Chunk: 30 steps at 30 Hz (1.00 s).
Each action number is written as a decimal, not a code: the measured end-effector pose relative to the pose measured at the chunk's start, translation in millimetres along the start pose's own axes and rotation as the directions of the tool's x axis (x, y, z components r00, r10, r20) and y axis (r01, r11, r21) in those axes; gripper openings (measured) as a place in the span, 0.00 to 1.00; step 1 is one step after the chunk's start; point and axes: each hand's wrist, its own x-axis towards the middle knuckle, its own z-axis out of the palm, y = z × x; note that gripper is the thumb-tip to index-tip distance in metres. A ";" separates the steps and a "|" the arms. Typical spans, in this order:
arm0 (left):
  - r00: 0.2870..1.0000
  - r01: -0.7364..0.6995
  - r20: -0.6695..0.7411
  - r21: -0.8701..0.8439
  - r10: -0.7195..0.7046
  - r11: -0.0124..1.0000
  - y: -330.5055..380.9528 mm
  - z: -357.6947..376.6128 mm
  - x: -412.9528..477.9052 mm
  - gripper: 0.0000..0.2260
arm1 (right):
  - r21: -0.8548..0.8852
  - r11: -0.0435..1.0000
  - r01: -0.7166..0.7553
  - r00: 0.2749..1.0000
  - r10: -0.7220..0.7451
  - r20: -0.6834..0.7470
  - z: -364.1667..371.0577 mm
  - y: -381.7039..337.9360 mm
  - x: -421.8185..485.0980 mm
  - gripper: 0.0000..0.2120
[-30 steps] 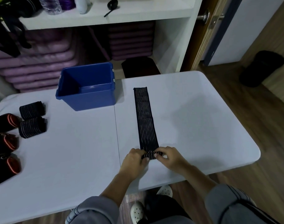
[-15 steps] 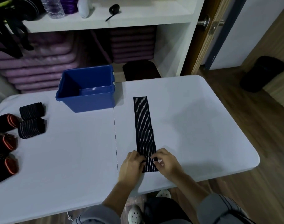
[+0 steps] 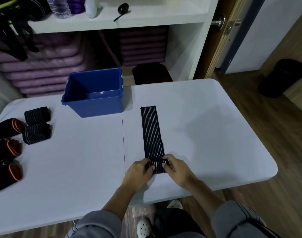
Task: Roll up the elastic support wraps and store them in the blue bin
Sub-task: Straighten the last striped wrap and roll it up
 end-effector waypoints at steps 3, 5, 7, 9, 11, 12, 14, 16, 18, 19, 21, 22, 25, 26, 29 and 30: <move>0.988 0.134 -0.077 0.003 -0.133 0.991 6.7 7.1 2.1 0.14 | -0.070 0.997 -0.031 0.999 0.028 -0.038 6.2 -6.6 3.6 0.13; 0.979 0.178 -0.120 0.111 -0.165 0.978 7.9 10.2 2.2 0.16 | -0.121 0.992 -0.032 0.995 0.020 -0.100 8.3 -9.7 3.6 0.16; 0.973 0.188 -0.173 0.203 -0.154 0.961 7.5 9.9 1.1 0.19 | -0.146 0.989 0.014 0.992 -0.032 -0.123 8.4 -8.5 3.9 0.18; 0.981 0.060 -0.195 0.246 -0.011 0.967 2.9 8.0 -0.1 0.20 | -0.173 0.981 0.089 0.990 -0.107 -0.092 6.9 -6.0 3.9 0.17; 0.973 -0.139 -0.132 0.306 0.187 0.942 -7.4 7.1 -0.4 0.16 | -0.194 0.971 0.139 0.987 -0.152 -0.055 5.4 -3.5 2.4 0.17; 0.967 -0.196 -0.096 0.320 0.238 0.927 -13.3 5.9 -1.1 0.16 | -0.199 0.968 0.152 0.986 -0.163 -0.039 4.7 -1.5 1.7 0.19; 0.969 -0.227 -0.020 0.330 0.247 0.916 -21.1 2.2 -2.0 0.22 | -0.212 0.962 0.172 0.985 -0.175 0.005 3.0 2.3 1.7 0.26; 0.972 -0.226 0.018 0.363 0.236 0.904 -22.2 -0.5 -0.6 0.27 | -0.215 0.960 0.177 0.984 -0.175 0.029 2.3 3.3 2.9 0.28; 0.974 -0.218 0.006 0.324 0.228 0.921 -18.1 -2.7 2.1 0.25 | -0.171 0.972 0.162 0.987 -0.164 0.003 2.3 -0.3 3.7 0.25; 0.975 -0.209 -0.007 0.283 0.220 0.936 -16.2 -4.2 3.6 0.23 | -0.129 0.981 0.144 0.989 -0.147 -0.013 2.7 -2.0 3.9 0.23; 0.980 -0.193 0.002 0.233 0.198 0.953 -15.3 -7.9 5.6 0.21 | -0.050 0.994 0.092 0.996 -0.093 -0.014 2.5 -5.1 3.9 0.22; 0.978 -0.205 0.017 0.243 0.207 0.948 -16.6 -9.2 6.0 0.22 | -0.020 0.997 0.069 0.998 -0.069 0.004 2.8 -4.6 4.1 0.22; 0.969 -0.246 0.053 0.267 0.240 0.932 -21.7 -10.5 1.4 0.26 | 0.033 0.999 0.032 0.998 -0.034 0.054 3.2 -1.5 4.0 0.22; 0.968 -0.249 0.048 0.254 0.245 0.935 -22.6 -9.8 -1.2 0.27 | 0.046 0.999 0.012 0.999 -0.015 0.051 2.7 -1.7 3.4 0.19; 0.974 -0.224 -0.008 0.176 0.228 0.959 -22.7 -6.2 -6.6 0.22 | 0.082 0.997 -0.004 0.999 0.007 -0.035 2.8 -4.6 4.7 0.06; 0.977 -0.205 -0.032 0.135 0.211 0.969 -21.8 -5.1 -5.9 0.18 | 0.091 0.996 0.006 0.997 0.001 -0.080 4.1 -5.1 6.9 0.03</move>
